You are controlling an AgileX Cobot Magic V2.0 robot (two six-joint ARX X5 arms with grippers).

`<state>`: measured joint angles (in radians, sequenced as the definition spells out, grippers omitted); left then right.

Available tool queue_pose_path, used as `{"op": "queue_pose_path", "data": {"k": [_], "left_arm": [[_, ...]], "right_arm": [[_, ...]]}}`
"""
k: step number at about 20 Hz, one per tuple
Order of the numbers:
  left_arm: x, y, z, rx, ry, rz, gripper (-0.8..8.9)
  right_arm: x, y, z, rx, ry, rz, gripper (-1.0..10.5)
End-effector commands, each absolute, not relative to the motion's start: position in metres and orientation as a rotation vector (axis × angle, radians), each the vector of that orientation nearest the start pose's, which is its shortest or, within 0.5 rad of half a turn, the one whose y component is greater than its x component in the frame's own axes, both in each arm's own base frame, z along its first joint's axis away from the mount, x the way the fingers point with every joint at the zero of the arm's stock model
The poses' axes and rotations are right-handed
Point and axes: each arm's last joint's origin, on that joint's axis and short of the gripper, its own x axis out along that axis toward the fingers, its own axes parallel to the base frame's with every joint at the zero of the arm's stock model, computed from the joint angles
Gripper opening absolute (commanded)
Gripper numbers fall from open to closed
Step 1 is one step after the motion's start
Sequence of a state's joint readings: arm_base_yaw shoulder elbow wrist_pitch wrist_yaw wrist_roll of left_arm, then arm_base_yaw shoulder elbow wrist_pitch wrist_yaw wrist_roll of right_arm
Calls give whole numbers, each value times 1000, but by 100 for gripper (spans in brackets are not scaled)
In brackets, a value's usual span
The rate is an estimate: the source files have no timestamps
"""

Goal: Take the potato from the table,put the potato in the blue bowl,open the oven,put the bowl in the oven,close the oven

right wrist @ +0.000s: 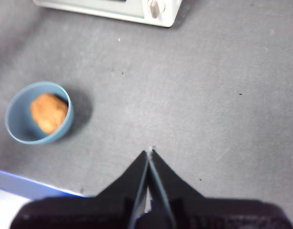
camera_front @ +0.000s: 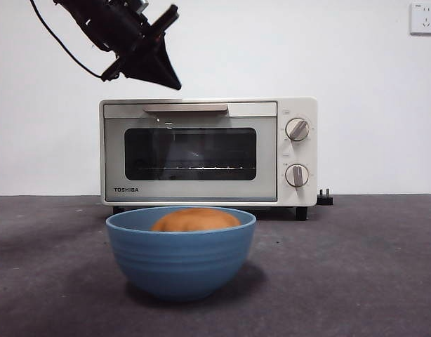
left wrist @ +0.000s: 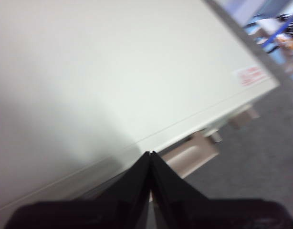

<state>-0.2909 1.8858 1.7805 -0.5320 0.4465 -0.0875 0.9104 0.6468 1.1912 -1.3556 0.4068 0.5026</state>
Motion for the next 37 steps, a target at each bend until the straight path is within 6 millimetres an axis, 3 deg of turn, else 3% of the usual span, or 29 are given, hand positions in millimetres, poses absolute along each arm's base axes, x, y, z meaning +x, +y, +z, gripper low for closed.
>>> {"op": "queue_pose_path", "data": {"k": [1, 6, 12, 20, 32, 37], "left_arm": [[406, -138, 323, -46, 710, -670, -6], [406, -136, 314, 71, 747, -612, -6], [408, -135, 304, 76, 799, -615, -6], [395, -138, 294, 122, 951, -642, -6], [374, -171, 287, 243, 1034, -613, -6], [370, -170, 265, 236, 1099, -602, -6]], "right_arm": [[38, 30, 371, 4, 742, 277, -11], [38, 30, 371, 10, 739, 270, -11], [38, 30, 371, 10, 739, 270, -11], [38, 29, 371, 8, 735, 263, -12], [24, 10, 373, 148, 673, 239, -11], [22, 7, 373, 152, 654, 231, -11]]}}
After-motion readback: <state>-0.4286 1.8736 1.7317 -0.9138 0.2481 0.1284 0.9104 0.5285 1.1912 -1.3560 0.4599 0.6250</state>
